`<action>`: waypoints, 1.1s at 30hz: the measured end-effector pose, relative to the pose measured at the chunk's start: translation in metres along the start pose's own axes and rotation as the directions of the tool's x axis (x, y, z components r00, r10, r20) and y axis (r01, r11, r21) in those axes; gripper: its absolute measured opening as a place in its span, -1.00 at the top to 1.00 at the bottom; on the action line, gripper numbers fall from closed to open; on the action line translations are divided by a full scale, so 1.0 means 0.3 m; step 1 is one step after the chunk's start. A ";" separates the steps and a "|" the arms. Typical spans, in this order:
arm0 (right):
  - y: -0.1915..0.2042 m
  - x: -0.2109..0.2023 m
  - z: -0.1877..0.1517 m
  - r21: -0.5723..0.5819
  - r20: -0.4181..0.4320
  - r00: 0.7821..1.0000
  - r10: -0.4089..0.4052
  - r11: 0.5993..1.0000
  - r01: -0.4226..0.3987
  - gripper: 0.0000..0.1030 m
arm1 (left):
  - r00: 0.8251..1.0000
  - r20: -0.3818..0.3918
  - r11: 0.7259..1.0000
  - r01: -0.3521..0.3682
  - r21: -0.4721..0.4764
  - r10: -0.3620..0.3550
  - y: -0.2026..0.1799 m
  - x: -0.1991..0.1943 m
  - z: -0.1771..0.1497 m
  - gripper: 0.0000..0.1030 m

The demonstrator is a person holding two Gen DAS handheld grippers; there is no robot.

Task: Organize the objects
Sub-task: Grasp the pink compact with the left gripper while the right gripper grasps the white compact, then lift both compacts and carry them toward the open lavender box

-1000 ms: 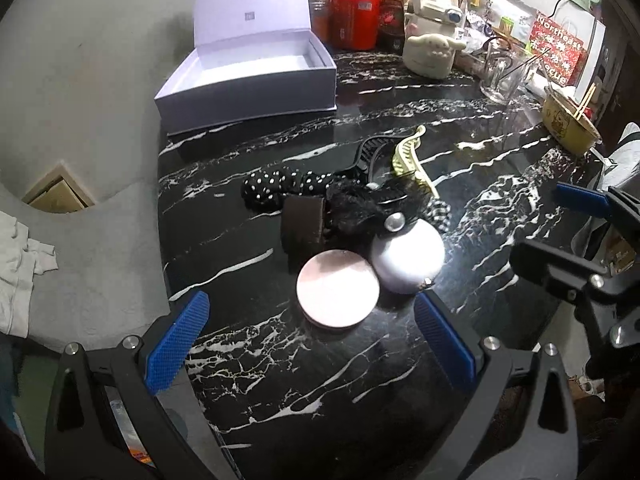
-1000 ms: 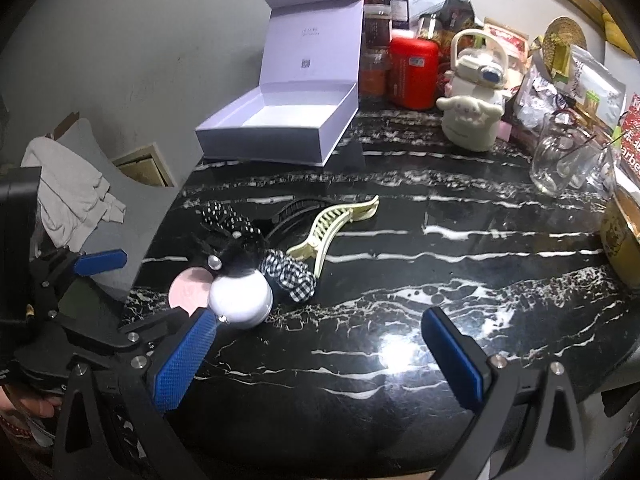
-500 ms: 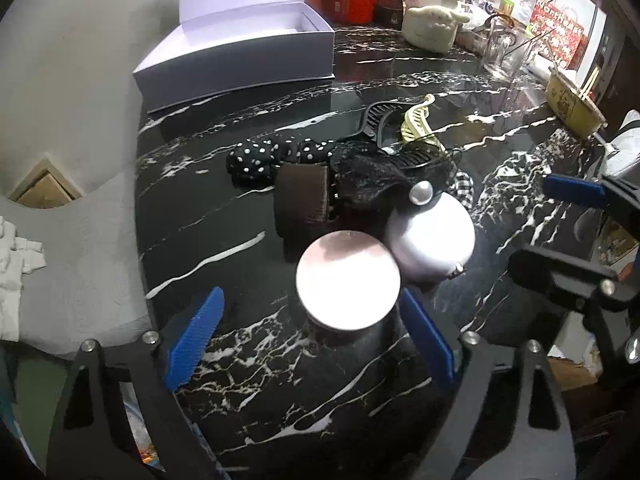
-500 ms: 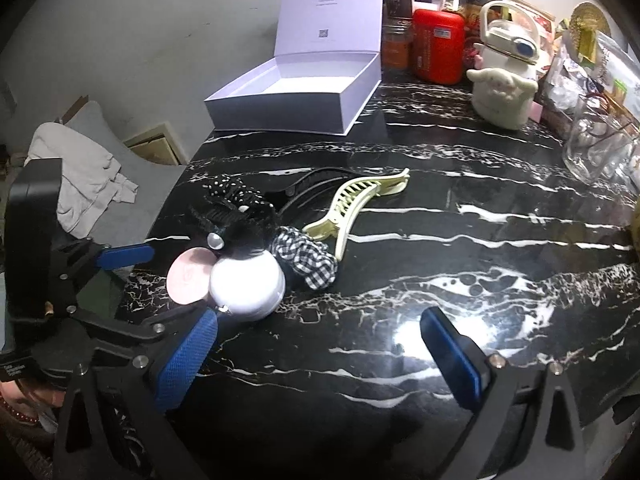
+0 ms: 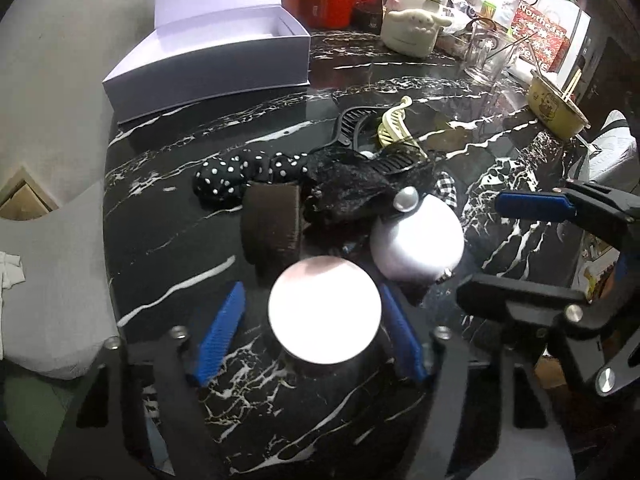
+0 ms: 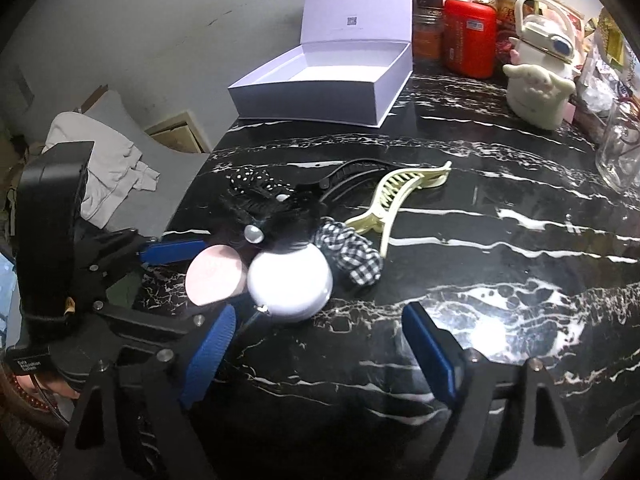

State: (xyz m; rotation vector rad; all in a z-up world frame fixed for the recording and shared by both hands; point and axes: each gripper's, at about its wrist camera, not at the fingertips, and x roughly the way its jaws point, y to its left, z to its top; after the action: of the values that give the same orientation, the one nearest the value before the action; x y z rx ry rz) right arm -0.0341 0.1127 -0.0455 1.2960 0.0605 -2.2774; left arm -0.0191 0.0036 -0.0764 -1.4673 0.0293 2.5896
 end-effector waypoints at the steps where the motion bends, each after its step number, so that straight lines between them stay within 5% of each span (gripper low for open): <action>1: 0.002 0.005 0.004 -0.001 -0.001 1.000 0.003 1.000 -0.003 -0.68 | 1.000 0.001 1.000 0.008 -0.004 -0.008 0.006 -0.004 -0.001 -0.14; 9: 0.054 0.063 0.023 -0.055 -0.016 1.000 0.012 0.998 -0.012 -0.61 | 1.000 0.000 0.999 0.011 -0.052 -0.011 0.069 -0.033 -0.036 0.00; 19: 0.056 0.094 0.034 -0.063 0.011 1.000 -0.007 0.998 0.008 -0.04 | 0.999 0.026 0.996 0.035 -0.077 -0.034 0.079 -0.046 -0.060 0.00; 33: 0.012 0.030 -0.040 -0.050 -0.002 1.000 -0.015 0.999 0.015 -0.04 | 0.999 0.037 1.000 0.017 -0.004 -0.017 0.001 -0.041 -0.074 0.01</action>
State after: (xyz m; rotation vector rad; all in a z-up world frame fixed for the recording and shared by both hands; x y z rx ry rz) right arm -0.0266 0.1092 -0.0587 1.2765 0.1276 -2.2724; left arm 0.0059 -0.0005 -0.0775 -1.4138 0.0064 2.6042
